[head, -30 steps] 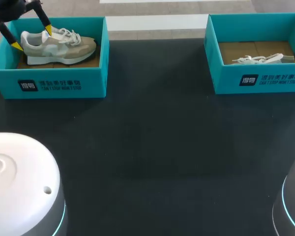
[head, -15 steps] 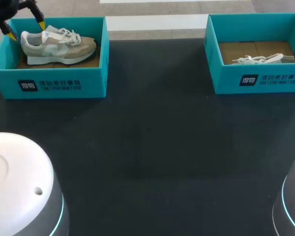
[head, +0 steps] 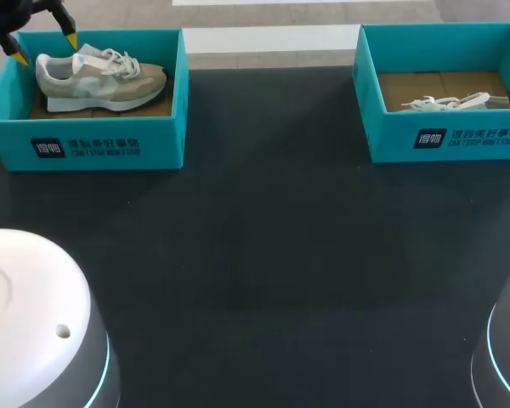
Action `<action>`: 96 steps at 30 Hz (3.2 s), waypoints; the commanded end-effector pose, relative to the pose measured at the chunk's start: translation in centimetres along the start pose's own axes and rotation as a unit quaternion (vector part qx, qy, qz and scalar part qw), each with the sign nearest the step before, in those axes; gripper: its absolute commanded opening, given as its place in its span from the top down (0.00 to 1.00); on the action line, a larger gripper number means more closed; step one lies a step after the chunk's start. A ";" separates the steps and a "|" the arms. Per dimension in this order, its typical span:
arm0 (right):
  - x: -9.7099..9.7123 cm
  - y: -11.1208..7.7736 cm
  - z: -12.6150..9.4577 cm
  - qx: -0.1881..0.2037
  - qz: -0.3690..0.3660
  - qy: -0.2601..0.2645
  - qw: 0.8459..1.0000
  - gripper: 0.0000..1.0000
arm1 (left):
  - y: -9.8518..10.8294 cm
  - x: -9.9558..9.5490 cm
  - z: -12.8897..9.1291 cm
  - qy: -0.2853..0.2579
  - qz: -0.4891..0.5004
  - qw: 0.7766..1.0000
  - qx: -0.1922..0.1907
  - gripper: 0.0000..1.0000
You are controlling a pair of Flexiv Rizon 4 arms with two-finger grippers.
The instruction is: Take the shoe out of the shoebox, open the shoe tongue, remove and reinsert the insole, then place the shoe into the shoebox
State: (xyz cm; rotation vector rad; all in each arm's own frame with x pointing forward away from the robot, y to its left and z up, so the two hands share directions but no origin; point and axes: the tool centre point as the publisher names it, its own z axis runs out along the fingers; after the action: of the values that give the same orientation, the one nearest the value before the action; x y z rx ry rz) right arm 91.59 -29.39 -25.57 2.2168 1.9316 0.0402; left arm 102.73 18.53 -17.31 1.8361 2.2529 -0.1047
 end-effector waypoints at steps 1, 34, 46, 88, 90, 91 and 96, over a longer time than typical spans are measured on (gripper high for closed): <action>0.0 0.0 0.0 -0.001 0.000 0.000 1.000 0.00 | 3.3 0.1 1.2 0.000 0.007 1.000 0.004 0.00; 0.0 0.0 0.0 -0.001 0.000 0.000 1.000 0.00 | 13.9 6.8 8.7 0.043 0.108 0.991 -0.070 0.22; 0.0 0.0 0.0 -0.001 0.000 0.000 1.000 0.00 | 15.7 8.9 10.4 0.076 0.084 0.992 -0.061 0.51; 0.0 0.0 0.0 -0.001 0.000 0.000 1.000 0.00 | 15.9 11.4 13.0 0.152 0.084 0.985 0.003 0.08; 0.0 0.0 0.0 -0.001 0.000 0.000 1.000 0.00 | 15.9 11.7 13.0 0.154 0.082 0.985 0.005 0.04; 0.0 0.0 0.0 -0.001 0.000 0.000 1.000 0.00 | 15.9 11.8 13.1 0.155 0.080 0.985 0.008 0.03; 0.0 0.0 0.0 -0.001 0.000 0.000 1.000 0.00 | 16.0 11.7 13.9 0.151 0.077 0.985 0.013 0.07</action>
State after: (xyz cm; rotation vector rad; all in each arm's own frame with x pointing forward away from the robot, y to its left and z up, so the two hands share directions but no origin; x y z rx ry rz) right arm 91.59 -29.39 -25.57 2.2167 1.9314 0.0401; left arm 117.45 29.92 -31.33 2.1566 2.2910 0.1989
